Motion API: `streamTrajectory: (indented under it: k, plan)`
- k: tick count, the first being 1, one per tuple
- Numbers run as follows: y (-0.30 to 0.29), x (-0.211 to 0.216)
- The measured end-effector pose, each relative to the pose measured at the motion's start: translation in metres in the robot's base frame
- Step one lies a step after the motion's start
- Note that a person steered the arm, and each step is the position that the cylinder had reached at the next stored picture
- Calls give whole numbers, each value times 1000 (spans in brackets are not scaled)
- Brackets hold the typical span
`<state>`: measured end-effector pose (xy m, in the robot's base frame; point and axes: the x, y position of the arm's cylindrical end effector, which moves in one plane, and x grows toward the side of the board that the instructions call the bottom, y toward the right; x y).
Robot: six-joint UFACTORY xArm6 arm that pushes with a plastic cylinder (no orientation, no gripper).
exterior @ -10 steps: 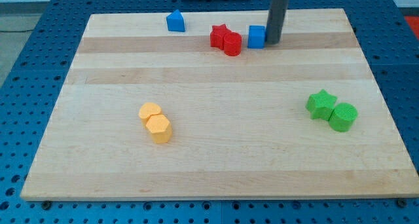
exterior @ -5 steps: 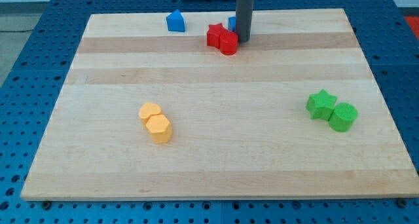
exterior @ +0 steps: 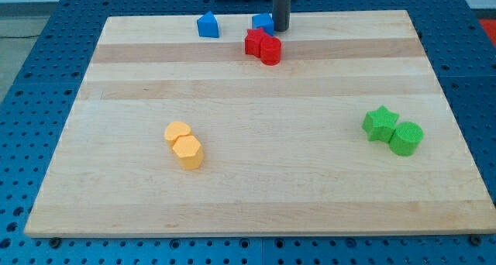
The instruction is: Move the blue blocks to the top center of the board
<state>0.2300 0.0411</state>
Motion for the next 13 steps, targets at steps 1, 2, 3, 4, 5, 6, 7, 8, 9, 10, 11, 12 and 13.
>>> streamTrajectory:
  k: [1, 2, 3, 4, 5, 6, 7, 8, 9, 10, 11, 12, 13]
  plan:
    - [-3, 0]
    - [-5, 0]
    - [-11, 0]
    - [71, 6]
    - [107, 74]
    - [33, 162]
    - [-85, 167]
    - [-147, 95]
    - [-179, 30]
    - [-190, 11]
    - [-166, -9]
    - [-124, -10]
    - [-110, 1]
